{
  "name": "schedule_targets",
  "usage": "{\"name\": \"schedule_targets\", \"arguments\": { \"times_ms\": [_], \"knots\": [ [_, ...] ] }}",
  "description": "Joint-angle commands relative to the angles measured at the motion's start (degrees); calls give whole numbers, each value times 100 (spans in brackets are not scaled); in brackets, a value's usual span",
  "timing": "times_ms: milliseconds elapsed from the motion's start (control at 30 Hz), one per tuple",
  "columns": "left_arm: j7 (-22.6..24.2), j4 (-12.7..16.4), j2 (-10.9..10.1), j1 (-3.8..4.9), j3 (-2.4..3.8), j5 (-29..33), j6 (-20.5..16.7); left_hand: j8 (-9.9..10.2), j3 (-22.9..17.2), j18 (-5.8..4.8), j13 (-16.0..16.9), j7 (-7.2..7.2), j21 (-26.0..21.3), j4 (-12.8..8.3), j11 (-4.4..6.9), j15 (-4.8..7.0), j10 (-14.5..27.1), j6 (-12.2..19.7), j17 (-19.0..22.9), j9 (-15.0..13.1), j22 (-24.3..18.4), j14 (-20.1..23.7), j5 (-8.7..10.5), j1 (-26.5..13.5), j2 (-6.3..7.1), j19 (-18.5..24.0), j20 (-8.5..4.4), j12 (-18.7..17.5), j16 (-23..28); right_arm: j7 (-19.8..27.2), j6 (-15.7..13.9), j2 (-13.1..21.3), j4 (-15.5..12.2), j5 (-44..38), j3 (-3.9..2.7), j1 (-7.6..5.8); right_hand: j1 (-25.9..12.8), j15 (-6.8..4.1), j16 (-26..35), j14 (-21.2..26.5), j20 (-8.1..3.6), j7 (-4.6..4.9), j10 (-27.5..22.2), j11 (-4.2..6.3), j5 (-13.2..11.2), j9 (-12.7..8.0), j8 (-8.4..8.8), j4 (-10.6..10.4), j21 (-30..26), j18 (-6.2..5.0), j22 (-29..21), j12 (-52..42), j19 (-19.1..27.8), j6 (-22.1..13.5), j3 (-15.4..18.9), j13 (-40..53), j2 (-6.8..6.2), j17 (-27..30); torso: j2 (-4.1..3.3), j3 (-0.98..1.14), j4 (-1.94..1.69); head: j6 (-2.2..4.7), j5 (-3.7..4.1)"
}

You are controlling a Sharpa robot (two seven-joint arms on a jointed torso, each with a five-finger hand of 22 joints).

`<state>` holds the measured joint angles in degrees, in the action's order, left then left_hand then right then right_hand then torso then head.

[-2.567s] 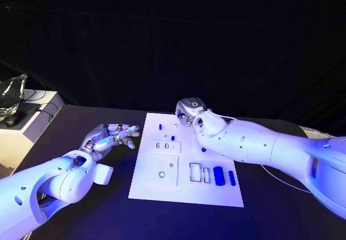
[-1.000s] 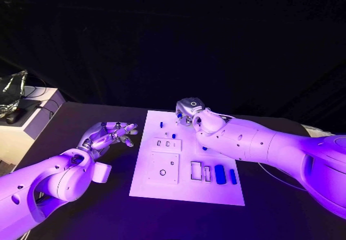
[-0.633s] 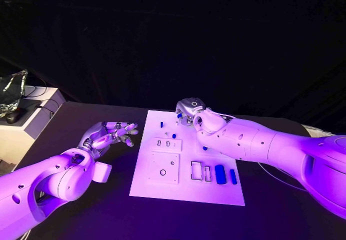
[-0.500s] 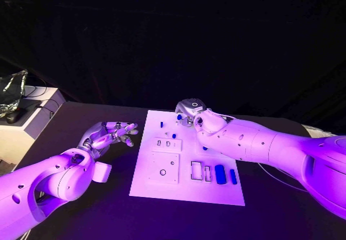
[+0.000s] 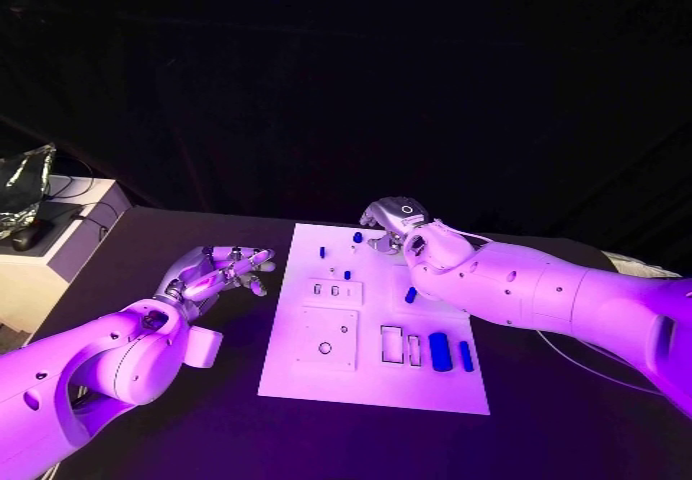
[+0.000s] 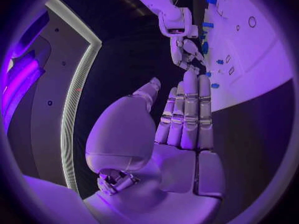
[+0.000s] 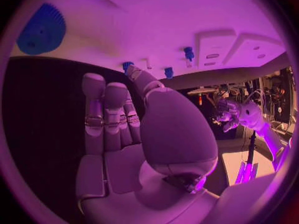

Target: Assemble the parts on the task board

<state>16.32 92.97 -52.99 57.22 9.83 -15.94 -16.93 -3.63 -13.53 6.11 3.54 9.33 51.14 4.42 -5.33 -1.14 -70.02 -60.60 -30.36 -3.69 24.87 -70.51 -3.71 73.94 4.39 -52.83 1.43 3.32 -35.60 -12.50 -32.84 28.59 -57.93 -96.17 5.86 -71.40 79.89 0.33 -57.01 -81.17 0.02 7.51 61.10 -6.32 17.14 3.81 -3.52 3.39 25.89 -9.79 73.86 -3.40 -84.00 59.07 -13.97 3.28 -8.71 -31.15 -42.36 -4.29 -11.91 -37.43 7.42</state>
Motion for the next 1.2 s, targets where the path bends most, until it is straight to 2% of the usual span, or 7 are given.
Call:
{"name": "schedule_targets", "arguments": {
  "times_ms": [33,233,267,300,367,633,1200],
  "knots": [
    [20,-9,17,3,5,-2,115,-9,-35,38,5,2,31,-21,-10,-16,32,41,8,-9,-11,34,26,14,-21,26,28,24,-23,105,-495,296,-336,681,-28,-47,-253,-134,11,0,-104,185,747,137,115,7,-17,-61,-36,-203,-7,1,-258,60,-179,29,39,14,21,9,26,49,51],
    [103,-39,7,3,5,-38,296,-8,-55,35,5,-31,40,-51,-11,-20,65,49,8,-8,-23,51,25,-7,56,40,32,23,-25,342,-418,923,-941,1894,-68,-112,-333,-283,8,-39,-235,150,1601,390,44,4,-26,-46,-15,-87,-5,-443,-270,-98,29,262,-59,-8,24,48,79,99,64],
    [114,-44,7,2,5,-66,307,-4,-33,30,7,-55,36,-55,-8,-23,81,75,8,-6,-27,65,25,-30,91,54,37,24,-22,362,-315,1028,-1022,2088,-72,-130,-307,-430,-47,-81,-397,89,1340,441,205,20,-73,-25,93,35,22,-1378,-281,-62,624,1149,58,-61,23,53,88,93,69],
    [123,-49,7,2,5,-98,310,-4,-23,28,8,-73,37,-66,-4,-21,88,109,6,-6,-28,71,26,-36,104,61,38,26,-25,367,-198,1126,-1087,2266,-74,-148,-177,-487,-114,-83,-568,87,292,399,274,40,-125,9,350,287,84,-3103,-286,-48,1492,2909,380,-158,24,59,99,100,78],
    [126,-57,9,2,5,-146,304,-6,21,22,9,-130,38,-85,21,-10,78,221,2,-8,-32,80,27,-55,132,74,38,27,-31,368,33,1281,-1167,2540,-77,-174,-206,-355,-306,-65,-440,139,-115,439,237,41,-131,-40,964,246,263,-4504,-315,-138,1366,4211,359,-328,26,72,114,109,101],
    [90,-77,24,0,4,-219,256,-6,154,8,12,-109,68,-149,39,3,-42,183,-6,-10,-42,70,31,-67,83,65,15,35,-60,247,687,1641,-1187,2921,-81,-211,-343,-254,-956,-1,-303,124,105,378,190,33,-113,-217,2118,183,664,-5647,-354,-188,1273,5844,160,-1286,10,119,155,121,129],
    [104,-93,51,-1,4,-228,231,-5,192,6,11,-102,80,-171,20,-6,34,205,-7,-9,-56,74,32,-38,46,66,13,34,-67,13,1259,1518,-894,2729,-77,-177,-406,-193,-1338,-73,-235,160,639,332,194,31,-64,-404,2921,234,820,-6251,-378,-266,1207,6720,-2,-2195,-17,119,108,45,211]
  ]
}}
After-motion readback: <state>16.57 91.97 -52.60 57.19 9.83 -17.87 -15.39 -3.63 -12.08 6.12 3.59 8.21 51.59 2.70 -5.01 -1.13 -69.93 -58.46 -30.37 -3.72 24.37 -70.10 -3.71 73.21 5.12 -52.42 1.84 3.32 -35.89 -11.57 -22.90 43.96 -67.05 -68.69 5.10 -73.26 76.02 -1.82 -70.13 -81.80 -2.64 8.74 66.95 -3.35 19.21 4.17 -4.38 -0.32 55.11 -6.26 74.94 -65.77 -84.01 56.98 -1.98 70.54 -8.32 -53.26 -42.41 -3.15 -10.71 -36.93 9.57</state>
